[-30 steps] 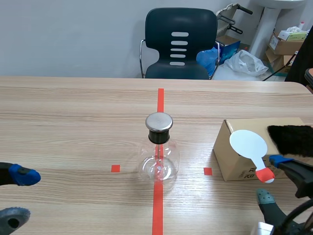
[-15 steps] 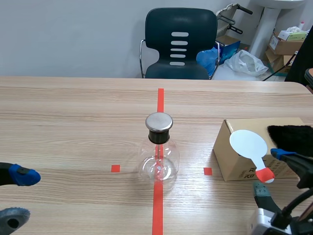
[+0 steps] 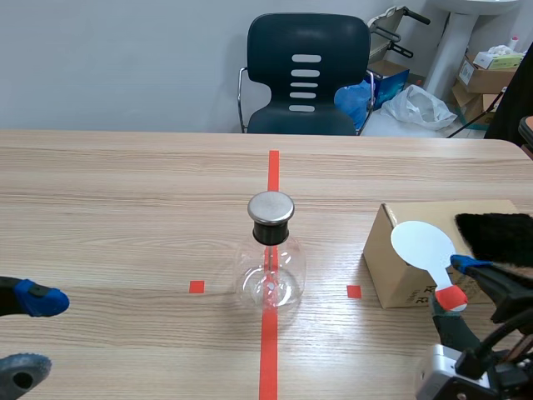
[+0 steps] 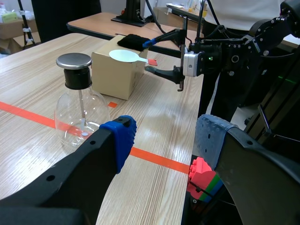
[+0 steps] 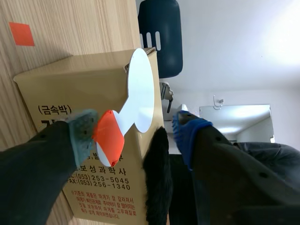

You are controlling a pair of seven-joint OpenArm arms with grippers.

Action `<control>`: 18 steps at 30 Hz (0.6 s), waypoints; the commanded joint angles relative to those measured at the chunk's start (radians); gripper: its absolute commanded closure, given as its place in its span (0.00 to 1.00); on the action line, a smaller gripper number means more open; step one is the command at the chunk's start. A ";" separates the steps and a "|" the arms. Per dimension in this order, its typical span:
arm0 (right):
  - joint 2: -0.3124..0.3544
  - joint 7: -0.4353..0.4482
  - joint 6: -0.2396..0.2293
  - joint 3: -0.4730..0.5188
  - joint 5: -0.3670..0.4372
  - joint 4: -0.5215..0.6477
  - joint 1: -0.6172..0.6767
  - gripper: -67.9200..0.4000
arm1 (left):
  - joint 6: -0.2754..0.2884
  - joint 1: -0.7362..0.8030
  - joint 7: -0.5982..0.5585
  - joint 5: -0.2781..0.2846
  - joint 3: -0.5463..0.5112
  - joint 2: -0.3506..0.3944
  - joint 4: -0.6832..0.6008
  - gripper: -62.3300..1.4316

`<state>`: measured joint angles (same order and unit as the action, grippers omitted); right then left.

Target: Do the electroscope experiment

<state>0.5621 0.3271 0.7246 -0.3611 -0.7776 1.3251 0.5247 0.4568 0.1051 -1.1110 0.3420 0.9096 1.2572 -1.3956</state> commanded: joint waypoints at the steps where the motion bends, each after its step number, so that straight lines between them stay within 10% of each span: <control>1: 0.008 -0.008 0.058 0.008 0.001 0.020 -0.007 0.66 | 0.003 -0.003 -0.014 0.006 -0.003 0.001 -0.005 0.48; 9: 0.008 -0.018 0.058 0.008 0.001 0.020 -0.007 0.97 | 0.003 -0.003 -0.014 0.006 -0.003 0.001 -0.005 0.48; 18: 0.008 -0.018 0.058 0.008 0.000 0.020 -0.007 0.98 | 0.003 -0.003 -0.014 0.006 -0.003 0.001 -0.005 0.48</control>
<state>0.5621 0.3130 0.7250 -0.3611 -0.7776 1.3251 0.5247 0.4568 0.1051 -1.1110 0.3420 0.9096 1.2572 -1.3956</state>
